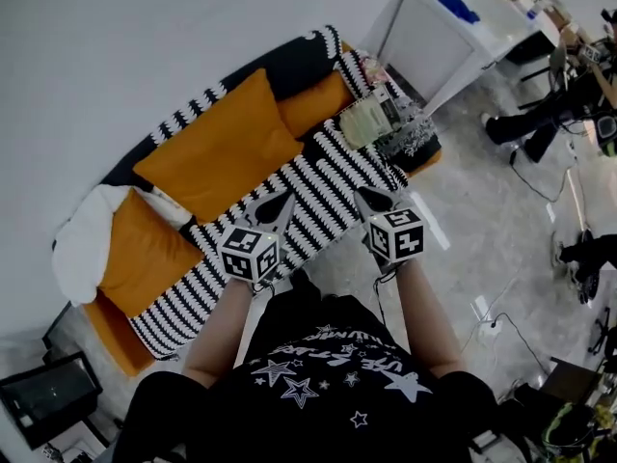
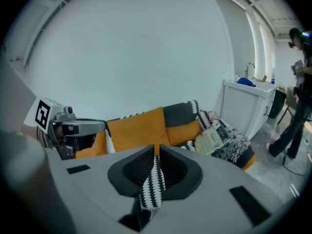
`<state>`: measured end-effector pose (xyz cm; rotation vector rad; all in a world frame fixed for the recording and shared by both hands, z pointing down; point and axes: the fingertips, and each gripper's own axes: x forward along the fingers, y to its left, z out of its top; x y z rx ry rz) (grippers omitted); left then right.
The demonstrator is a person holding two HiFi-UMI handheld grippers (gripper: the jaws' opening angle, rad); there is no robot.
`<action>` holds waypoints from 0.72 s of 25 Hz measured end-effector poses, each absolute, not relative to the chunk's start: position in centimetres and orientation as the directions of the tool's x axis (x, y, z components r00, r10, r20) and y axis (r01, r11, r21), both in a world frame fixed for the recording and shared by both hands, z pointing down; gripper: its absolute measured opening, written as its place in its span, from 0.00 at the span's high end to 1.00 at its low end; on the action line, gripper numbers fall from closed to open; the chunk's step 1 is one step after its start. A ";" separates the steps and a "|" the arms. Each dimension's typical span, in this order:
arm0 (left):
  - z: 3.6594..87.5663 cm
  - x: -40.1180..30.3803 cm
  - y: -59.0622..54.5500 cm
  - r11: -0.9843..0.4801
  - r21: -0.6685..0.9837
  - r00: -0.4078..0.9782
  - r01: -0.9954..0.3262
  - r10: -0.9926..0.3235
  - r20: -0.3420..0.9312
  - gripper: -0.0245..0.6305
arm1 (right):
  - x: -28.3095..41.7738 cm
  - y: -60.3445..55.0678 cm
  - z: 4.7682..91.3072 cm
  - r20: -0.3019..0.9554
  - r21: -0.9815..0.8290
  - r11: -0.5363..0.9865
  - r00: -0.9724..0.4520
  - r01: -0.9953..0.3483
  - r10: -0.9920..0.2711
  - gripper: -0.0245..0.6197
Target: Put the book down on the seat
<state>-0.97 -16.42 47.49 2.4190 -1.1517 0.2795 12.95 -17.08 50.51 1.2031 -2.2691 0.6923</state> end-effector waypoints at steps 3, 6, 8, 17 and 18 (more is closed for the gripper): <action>47.2 0.4 -14.9 -0.564 0.288 0.633 -0.774 -0.678 0.375 0.95 | 14.0 -15.2 49.9 0.592 -0.234 0.478 -0.514 -0.847 -0.621 0.89; 46.3 2.5 -13.2 -0.580 0.269 0.639 -0.769 -0.677 0.365 0.95 | 15.4 -12.4 50.2 0.586 -0.268 0.466 -0.527 -0.843 -0.616 0.89; 45.7 3.8 -11.8 -0.591 0.259 0.644 -0.764 -0.676 0.356 0.95 | 16.0 -10.5 50.1 0.575 -0.286 0.470 -0.542 -0.835 -0.612 0.89; 43.2 8.0 -4.6 -0.618 0.217 0.652 -0.756 -0.679 0.339 0.95 | 19.2 -2.8 49.0 0.539 -0.307 0.496 -0.578 -0.812 -0.613 0.89; 43.2 7.9 -3.8 -0.613 0.219 0.648 -0.759 -0.680 0.343 0.95 | 19.3 -2.1 49.2 0.539 -0.314 0.491 -0.578 -0.813 -0.613 0.89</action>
